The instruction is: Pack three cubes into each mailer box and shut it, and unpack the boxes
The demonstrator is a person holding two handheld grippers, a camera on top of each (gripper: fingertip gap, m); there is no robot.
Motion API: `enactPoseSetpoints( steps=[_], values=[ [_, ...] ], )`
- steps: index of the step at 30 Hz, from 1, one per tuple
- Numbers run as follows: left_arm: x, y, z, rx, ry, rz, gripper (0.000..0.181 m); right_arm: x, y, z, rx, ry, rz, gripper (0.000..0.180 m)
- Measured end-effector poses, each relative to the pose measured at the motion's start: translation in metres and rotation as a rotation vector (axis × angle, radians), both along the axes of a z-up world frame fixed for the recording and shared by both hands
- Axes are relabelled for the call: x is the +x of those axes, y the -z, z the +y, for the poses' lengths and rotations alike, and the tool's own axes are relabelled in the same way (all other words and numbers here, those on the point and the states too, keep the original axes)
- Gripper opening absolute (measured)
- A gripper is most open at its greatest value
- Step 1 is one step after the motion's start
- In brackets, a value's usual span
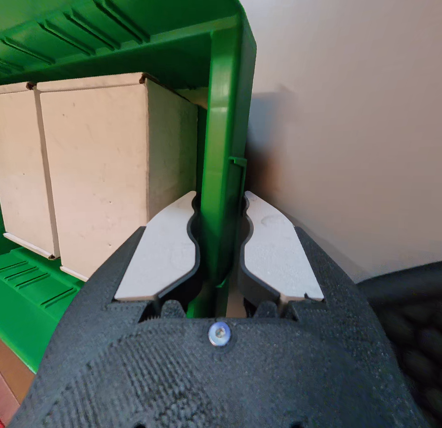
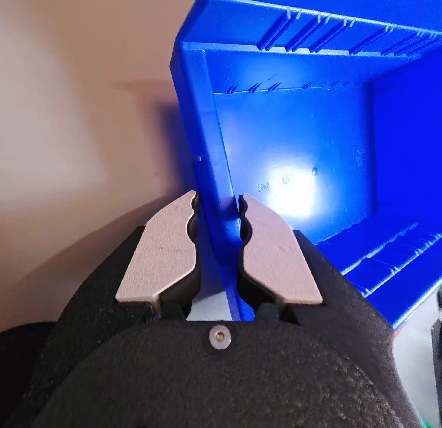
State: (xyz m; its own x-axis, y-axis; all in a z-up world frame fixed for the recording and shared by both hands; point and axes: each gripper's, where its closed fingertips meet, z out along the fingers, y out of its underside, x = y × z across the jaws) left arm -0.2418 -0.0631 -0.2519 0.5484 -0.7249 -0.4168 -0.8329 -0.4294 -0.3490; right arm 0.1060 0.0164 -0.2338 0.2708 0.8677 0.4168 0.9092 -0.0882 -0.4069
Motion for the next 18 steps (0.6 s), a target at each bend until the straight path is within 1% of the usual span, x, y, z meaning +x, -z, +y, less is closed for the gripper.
enactPoseSetpoints(
  steps=[5, 11, 15, 18],
  values=[
    [-0.005, 0.0, 0.016, -0.004, -0.013, -0.004, 0.031, 0.02, 0.0, 0.026, 0.002, 0.042, -0.026, 0.032],
    [-0.012, 0.0, 0.033, 0.003, -0.039, -0.006, 0.031, 0.028, 0.0, 0.051, -0.006, 0.088, -0.021, 0.032],
    [-0.017, 0.0, 0.041, 0.007, -0.046, -0.01, 0.032, 0.031, -0.001, 0.063, 0.011, 0.12, -0.011, 0.033],
    [-0.021, -0.001, 0.046, 0.012, -0.046, -0.018, 0.034, 0.029, -0.004, 0.064, 0.056, 0.134, 0.022, 0.034]
  ],
)
